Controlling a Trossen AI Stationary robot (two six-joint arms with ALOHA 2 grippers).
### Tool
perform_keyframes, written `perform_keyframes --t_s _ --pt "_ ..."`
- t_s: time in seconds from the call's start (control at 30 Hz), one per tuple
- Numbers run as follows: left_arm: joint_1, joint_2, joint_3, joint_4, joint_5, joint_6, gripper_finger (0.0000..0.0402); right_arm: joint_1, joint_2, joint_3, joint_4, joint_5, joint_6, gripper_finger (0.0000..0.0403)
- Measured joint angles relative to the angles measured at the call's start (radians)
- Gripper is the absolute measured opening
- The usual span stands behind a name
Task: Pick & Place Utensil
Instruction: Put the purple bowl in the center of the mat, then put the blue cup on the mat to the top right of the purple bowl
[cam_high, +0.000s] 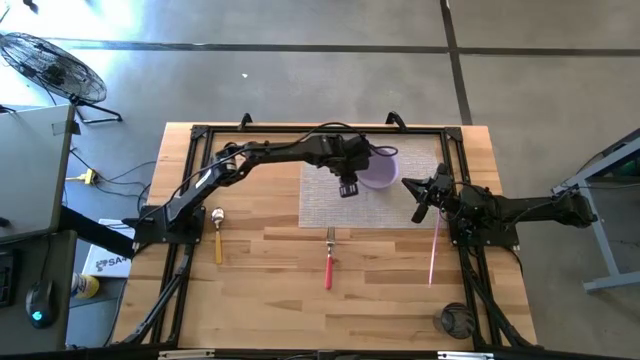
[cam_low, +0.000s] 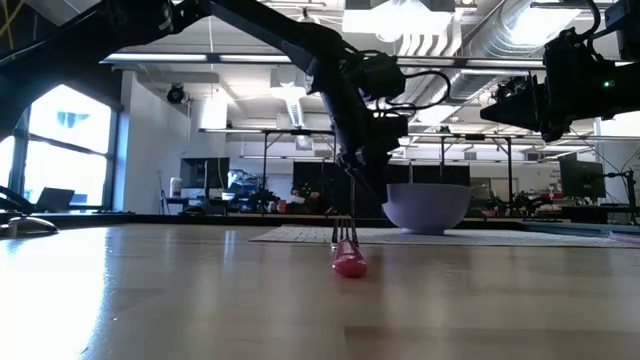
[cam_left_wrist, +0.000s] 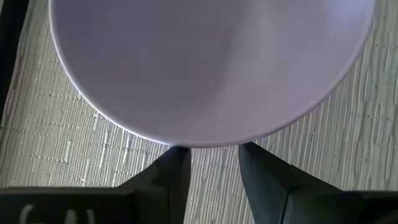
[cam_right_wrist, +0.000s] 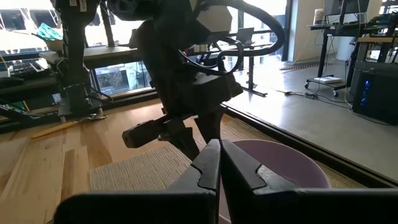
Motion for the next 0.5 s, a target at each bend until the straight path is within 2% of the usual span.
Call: perform_keyframes --t_s 0.2,0.27,0.5 --pt "0.0 0.0 0.004 -0.041 -0.003 0.0 0.0129 0.0 0.0 0.0 0.0 0.0 0.0 0.0005" --pt "0.0 0.0 0.025 -0.095 -0.035 0.0 0.0129 0.0 0.0 0.0 0.0 0.0 0.0 0.0005" --pt "-0.026 -0.001 0.14 -0.438 -0.183 -0.008 0.0129 0.0 0.0 0.0 0.0 0.0 0.0 0.0005"
